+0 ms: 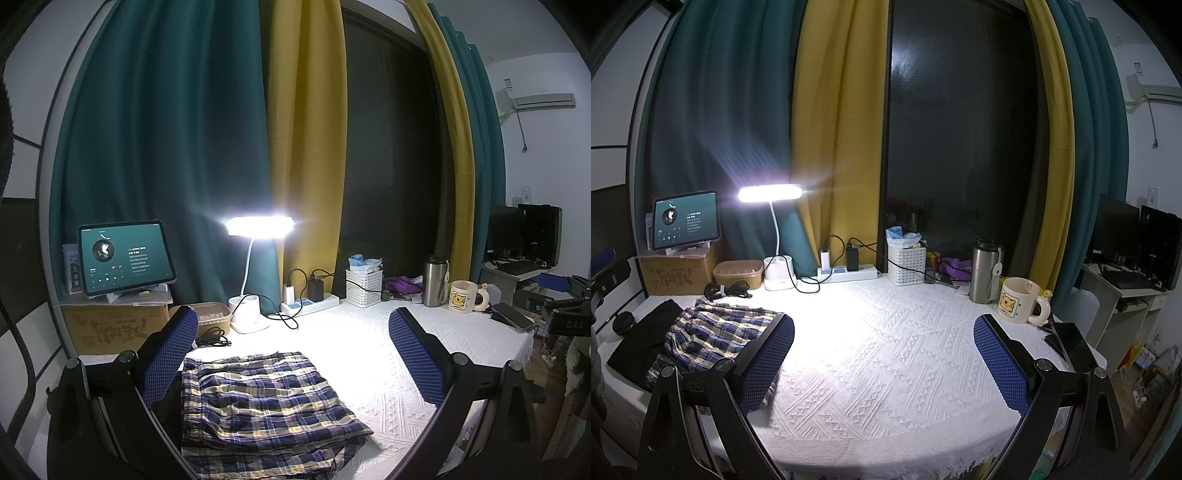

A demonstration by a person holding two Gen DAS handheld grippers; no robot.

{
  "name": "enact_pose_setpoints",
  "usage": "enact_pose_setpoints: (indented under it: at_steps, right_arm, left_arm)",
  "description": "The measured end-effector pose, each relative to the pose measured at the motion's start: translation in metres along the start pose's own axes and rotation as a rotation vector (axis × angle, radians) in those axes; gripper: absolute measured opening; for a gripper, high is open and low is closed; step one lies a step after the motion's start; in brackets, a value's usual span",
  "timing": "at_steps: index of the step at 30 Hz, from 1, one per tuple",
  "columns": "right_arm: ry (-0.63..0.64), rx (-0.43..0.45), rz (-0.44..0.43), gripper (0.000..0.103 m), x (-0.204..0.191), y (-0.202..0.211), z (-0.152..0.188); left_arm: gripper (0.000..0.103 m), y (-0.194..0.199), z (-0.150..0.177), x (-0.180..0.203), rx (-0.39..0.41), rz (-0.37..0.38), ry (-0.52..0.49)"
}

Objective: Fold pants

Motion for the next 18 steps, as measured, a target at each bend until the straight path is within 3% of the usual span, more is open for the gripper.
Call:
enact_pose_setpoints:
  at_steps: [18]
  right_arm:
    - [0.002, -0.003, 0.003, 0.098, 0.0, 0.0002, 0.0005]
  left_arm:
    - [0.102, 0.0014, 0.0013, -0.0017, 0.003, 0.014, -0.002]
Point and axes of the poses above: each gripper's, at about its wrist camera, not at the fingertips, and y roughly against the way its jaws point, x to its right, z to its underside, the point moved 1 cm from there along -y, roughly the way its jaws point, and after that the axes turned 9 degrees about -y, right-handed, at the moved point
